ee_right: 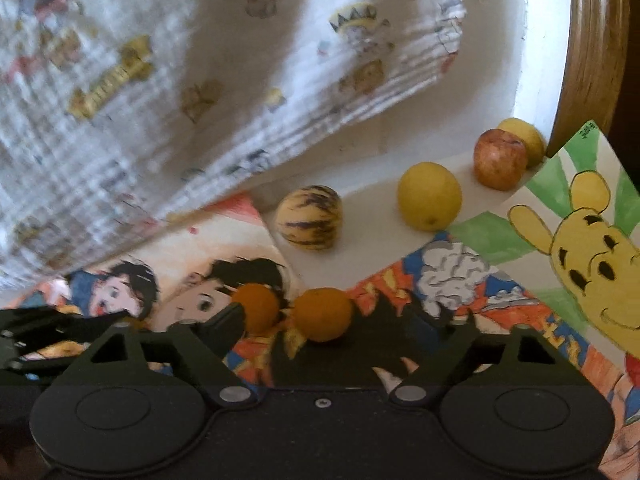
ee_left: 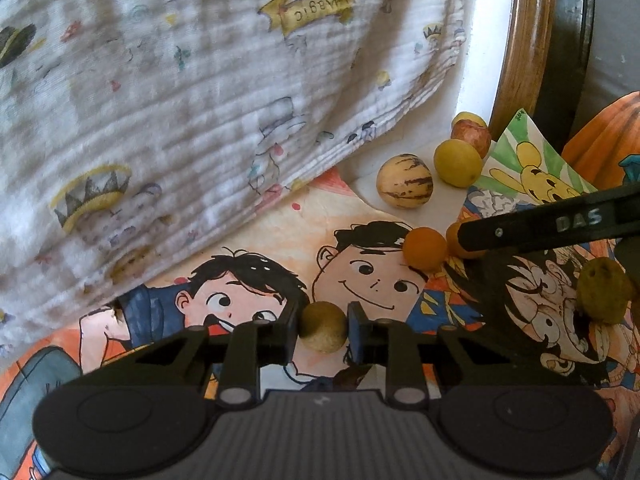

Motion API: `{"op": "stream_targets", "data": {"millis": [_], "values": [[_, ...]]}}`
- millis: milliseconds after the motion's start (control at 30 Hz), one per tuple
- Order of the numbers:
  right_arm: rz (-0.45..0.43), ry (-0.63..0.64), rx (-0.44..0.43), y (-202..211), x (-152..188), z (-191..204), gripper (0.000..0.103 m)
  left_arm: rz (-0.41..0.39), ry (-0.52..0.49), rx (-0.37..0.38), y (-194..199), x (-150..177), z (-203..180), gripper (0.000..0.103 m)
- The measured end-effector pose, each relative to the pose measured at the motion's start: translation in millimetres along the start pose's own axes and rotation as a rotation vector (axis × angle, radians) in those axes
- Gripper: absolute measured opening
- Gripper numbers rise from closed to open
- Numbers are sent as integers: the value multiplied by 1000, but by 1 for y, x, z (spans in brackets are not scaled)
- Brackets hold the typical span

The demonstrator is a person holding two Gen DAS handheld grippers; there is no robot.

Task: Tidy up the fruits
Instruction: 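Grasp the small olive-green fruit with the left gripper while the right gripper grasps an orange tangerine, then lift and carry the olive-green fruit and tangerine in both grippers over the metal tray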

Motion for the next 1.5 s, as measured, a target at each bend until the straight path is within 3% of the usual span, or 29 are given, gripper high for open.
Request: {"op": "stream_targets", "data": {"millis": [533,633,1067,1500], "values": [[49,13,8,-31,1,-7,56,-8,-15,-7,0,1,-2,29],[51,21,10,-34,2,-5,39,-10,-17,-7,0,1,-2,29],[45,58,-20,-4,9,27,38,-14,-2,-4,3,0,-1,28],[-47,106,-73,70,0,87,38,-92,9,-20,61,-13,9,28]]}}
Point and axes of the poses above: each gripper's, at about its wrist camera, not at the fingertips, and y roughly against the way its jaws point, z to its left, x to its underside, the point moved 2 cm from there along -y, roughly the way its jaws point, and after that the axes turned 15 degrees about -x, right-handed, at the moved point
